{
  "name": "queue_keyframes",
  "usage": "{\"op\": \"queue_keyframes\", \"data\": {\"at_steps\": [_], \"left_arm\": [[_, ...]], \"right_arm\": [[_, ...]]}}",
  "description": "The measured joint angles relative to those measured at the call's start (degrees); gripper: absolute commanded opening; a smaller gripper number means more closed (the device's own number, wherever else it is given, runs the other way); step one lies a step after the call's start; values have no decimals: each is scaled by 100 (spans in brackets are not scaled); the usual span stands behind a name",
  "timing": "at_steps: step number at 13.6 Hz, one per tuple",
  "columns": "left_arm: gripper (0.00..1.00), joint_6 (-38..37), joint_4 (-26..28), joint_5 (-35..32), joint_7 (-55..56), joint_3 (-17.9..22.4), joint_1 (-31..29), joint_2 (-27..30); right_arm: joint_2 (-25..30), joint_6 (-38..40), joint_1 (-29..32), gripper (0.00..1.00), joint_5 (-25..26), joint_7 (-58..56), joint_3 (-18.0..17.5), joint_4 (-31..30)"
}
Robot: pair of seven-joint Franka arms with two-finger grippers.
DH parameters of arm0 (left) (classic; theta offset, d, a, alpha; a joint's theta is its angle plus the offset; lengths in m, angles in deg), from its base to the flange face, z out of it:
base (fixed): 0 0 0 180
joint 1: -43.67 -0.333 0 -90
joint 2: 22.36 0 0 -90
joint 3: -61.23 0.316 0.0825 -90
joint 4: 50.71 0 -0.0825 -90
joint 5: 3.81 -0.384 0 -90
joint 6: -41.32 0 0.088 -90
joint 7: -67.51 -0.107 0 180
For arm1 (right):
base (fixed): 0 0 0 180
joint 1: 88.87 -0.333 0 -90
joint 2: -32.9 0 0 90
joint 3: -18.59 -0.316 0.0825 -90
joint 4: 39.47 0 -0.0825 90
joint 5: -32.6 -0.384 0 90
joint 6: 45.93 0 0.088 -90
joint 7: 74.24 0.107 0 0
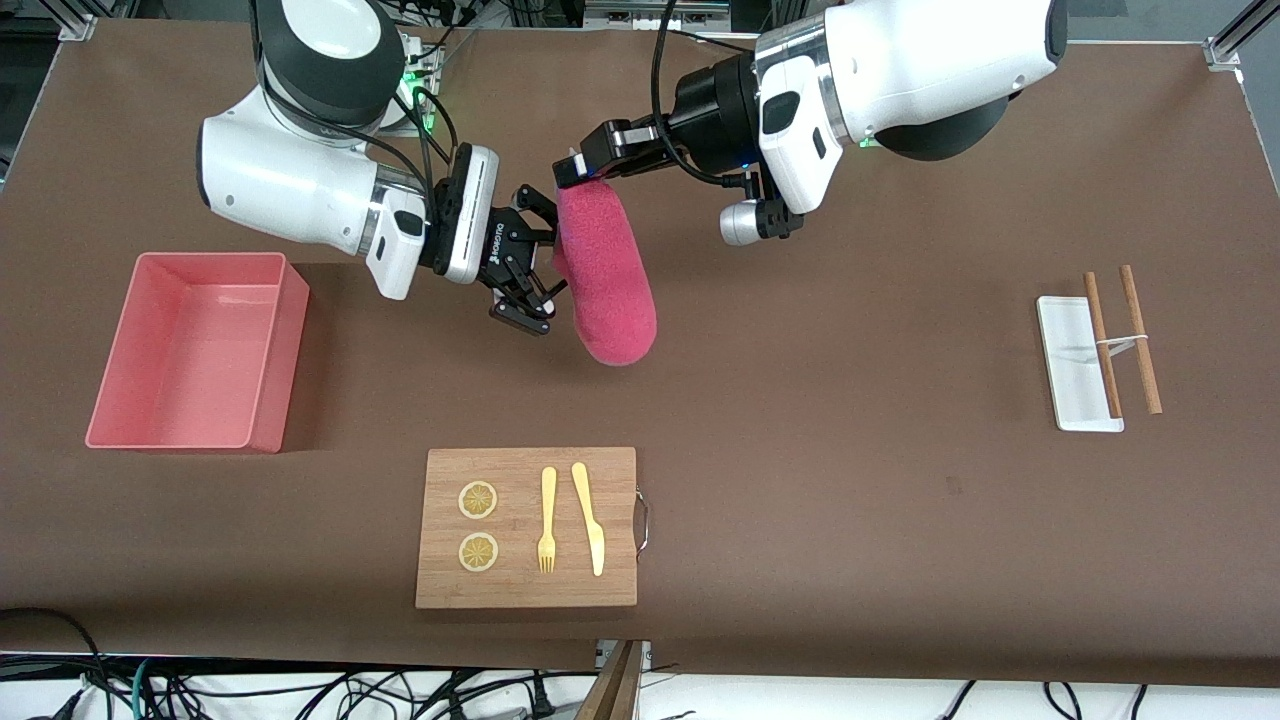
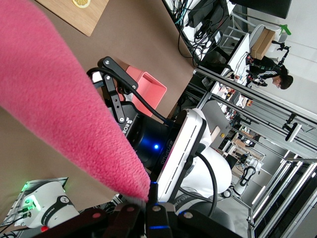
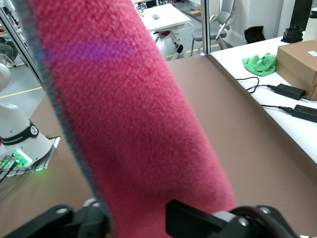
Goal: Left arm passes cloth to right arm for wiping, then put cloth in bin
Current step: 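Open the left gripper and withdraw it while the right gripper holds the cloth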
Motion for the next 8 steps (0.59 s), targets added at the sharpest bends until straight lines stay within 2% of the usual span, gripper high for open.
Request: {"op": "queue_keyframes", "data": {"at_steps": [6,7,8], "left_arm": [[0,2,-3,0,12,0,0,0],[40,2,-3,0,17,0,0,0],[99,2,-3,0,49,0,0,0]], "right_arm": [[-3,-3,0,0,256,59,0,11],[-1,0,1,0,263,90,0,22],[3,12,7,0,274,125,0,34]]}}
